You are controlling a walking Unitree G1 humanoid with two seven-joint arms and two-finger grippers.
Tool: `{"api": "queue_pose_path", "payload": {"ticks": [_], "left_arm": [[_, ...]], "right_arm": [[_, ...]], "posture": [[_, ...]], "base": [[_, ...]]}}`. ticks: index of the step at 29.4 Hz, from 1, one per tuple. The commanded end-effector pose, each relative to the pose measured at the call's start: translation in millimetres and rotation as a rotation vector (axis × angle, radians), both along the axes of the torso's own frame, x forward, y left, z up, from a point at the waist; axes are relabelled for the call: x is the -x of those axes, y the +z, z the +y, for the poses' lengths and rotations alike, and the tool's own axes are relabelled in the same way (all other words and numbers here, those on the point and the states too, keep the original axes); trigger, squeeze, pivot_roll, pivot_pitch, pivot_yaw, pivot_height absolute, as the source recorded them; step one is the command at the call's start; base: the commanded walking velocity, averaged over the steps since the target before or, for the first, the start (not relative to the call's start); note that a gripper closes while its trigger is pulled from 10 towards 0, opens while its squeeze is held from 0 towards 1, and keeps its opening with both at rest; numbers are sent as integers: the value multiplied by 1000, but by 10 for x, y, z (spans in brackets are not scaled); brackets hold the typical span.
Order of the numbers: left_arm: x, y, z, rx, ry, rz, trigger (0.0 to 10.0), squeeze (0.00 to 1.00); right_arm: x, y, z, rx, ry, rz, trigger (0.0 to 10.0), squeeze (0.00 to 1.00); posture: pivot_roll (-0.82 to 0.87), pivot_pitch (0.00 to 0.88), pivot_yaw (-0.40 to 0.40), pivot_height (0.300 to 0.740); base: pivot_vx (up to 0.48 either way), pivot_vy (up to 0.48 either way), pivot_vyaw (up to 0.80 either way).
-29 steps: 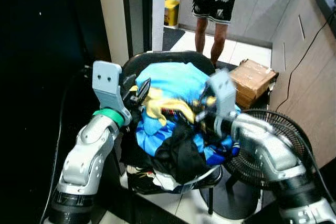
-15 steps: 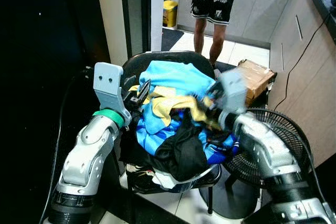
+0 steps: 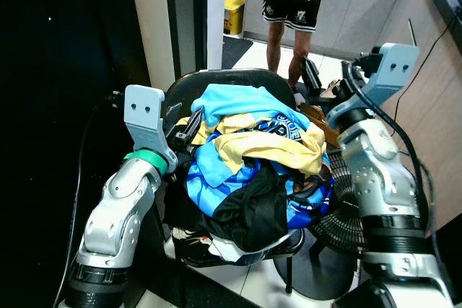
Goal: Clothes washing
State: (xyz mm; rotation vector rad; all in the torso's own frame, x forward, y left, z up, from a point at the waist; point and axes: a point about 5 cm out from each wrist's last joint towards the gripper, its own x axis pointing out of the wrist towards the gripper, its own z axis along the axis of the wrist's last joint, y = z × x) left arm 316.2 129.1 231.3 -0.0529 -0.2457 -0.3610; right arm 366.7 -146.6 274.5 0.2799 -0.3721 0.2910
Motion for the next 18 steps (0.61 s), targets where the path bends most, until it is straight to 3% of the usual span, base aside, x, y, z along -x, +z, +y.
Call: {"api": "queue_pose_path", "payload": {"ticks": [1, 2, 5, 13, 14, 17, 18], "left_arm": [[8, -8, 11, 3, 5, 8, 10000, 0], [11, -11, -1, 0, 1, 10, 10000, 0], [21, -18, -15, -10, -7, 17, 10000, 0], [61, -22, 20, -37, -18, 28, 10000, 0], [64, -22, 27, -39, -17, 29, 10000, 0], [66, -24, 34, -39, -17, 30, 10000, 0], [67, -25, 33, -41, -20, 31, 10000, 0]], "right_arm": [[-56, -226, 225, 149, 119, 102, 10000, 0], [-67, -362, 354, 207, 186, 157, 10000, 1000], [-90, -563, 529, 284, 223, 241, 10000, 1000], [-88, -623, 656, 334, 211, 320, 10000, 1000], [-78, -631, 660, 353, 225, 329, 10000, 365], [-72, -638, 664, 367, 235, 335, 10000, 365], [-60, -647, 664, 378, 247, 338, 10000, 0]], "posture": [[102, 37, 43, 740], [102, 37, 43, 740], [103, 41, 44, 740], [128, 53, 36, 740], [129, 52, 36, 740], [130, 51, 38, 740], [128, 51, 40, 740]], "base": [[0, 0, 0], [0, 0, 0], [0, 0, 0], [0, 0, 0], [0, 0, 0], [0, 0, 0], [0, 0, 0]]}}
